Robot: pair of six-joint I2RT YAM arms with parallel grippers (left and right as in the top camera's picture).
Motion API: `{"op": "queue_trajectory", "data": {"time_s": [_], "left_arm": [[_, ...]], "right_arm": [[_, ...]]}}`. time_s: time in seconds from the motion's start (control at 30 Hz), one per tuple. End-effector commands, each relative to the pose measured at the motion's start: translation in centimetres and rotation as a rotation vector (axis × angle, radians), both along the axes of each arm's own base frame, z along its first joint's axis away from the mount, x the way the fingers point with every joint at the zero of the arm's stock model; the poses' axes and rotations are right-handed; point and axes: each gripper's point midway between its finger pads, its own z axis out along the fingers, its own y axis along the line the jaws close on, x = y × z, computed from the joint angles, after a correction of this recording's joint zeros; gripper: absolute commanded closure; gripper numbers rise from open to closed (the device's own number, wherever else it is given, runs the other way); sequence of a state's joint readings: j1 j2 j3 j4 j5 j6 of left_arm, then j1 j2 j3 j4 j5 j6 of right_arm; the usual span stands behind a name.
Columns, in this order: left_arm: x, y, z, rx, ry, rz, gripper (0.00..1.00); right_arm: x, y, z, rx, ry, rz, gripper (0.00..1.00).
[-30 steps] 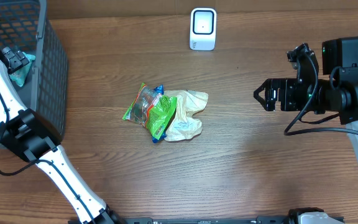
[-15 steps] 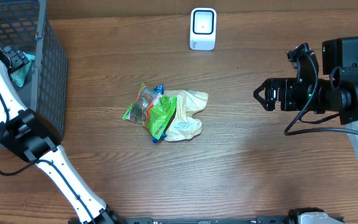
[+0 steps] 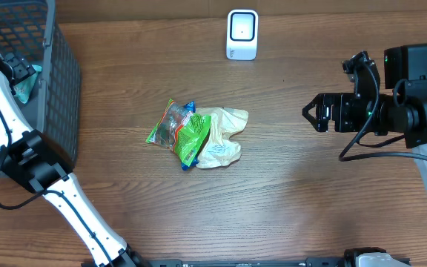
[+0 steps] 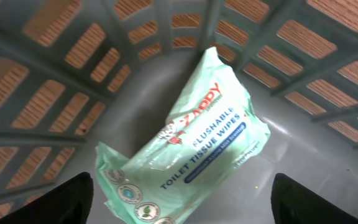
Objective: Scan the item barcode
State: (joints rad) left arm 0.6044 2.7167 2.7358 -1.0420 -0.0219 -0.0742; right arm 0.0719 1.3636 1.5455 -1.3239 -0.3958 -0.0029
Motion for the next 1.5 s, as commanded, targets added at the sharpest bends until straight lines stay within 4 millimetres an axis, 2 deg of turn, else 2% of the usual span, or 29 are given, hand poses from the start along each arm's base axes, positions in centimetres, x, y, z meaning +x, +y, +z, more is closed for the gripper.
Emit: {"op": "queue_trajectory", "data": {"time_s": [0.0, 0.23, 0.57, 0.7, 0.97, 1.13, 1.3, 1.37, 1.47], "left_arm": [[-3.7, -4.5, -20.9, -0.216, 0.301, -0.034, 0.20], [-4.9, -5.3, -23.8, -0.249, 0.347, -0.034, 0.19], [-5.2, -5.4, -24.4, -0.253, 0.360, -0.033, 0.18], [-5.5, -5.6, -25.5, -0.260, 0.369, -0.033, 0.14], [-6.9, -6.5, -28.2, -0.293, 0.412, -0.029, 0.13], [-7.7, -7.1, -28.9, -0.315, 0.441, -0.026, 0.13], [-7.7, -7.1, -27.2, -0.326, 0.445, -0.003, 0.16], [-7.1, -6.7, -25.4, -0.319, 0.427, 0.010, 0.17], [-5.4, -5.7, -20.8, -0.285, 0.365, 0.009, 0.18]], "right_arm": [[0.1, 0.0, 1.3, 0.013, -0.041, -0.001, 0.00], [0.1, 0.1, 1.3, 0.015, -0.039, -0.004, 0.00], [0.1, 0.1, 1.3, 0.017, -0.036, -0.009, 0.00], [0.1, 0.1, 1.3, 0.018, -0.035, -0.011, 0.00], [0.1, 0.0, 1.4, 0.021, -0.033, -0.017, 0.00], [0.1, 0.0, 1.3, 0.022, -0.031, -0.019, 0.00], [0.2, 0.1, 1.4, 0.022, -0.033, -0.019, 0.00], [0.2, 0.1, 1.4, 0.023, -0.037, -0.019, 0.00], [0.2, 0.1, 1.4, 0.023, -0.036, -0.019, 0.00]]}}
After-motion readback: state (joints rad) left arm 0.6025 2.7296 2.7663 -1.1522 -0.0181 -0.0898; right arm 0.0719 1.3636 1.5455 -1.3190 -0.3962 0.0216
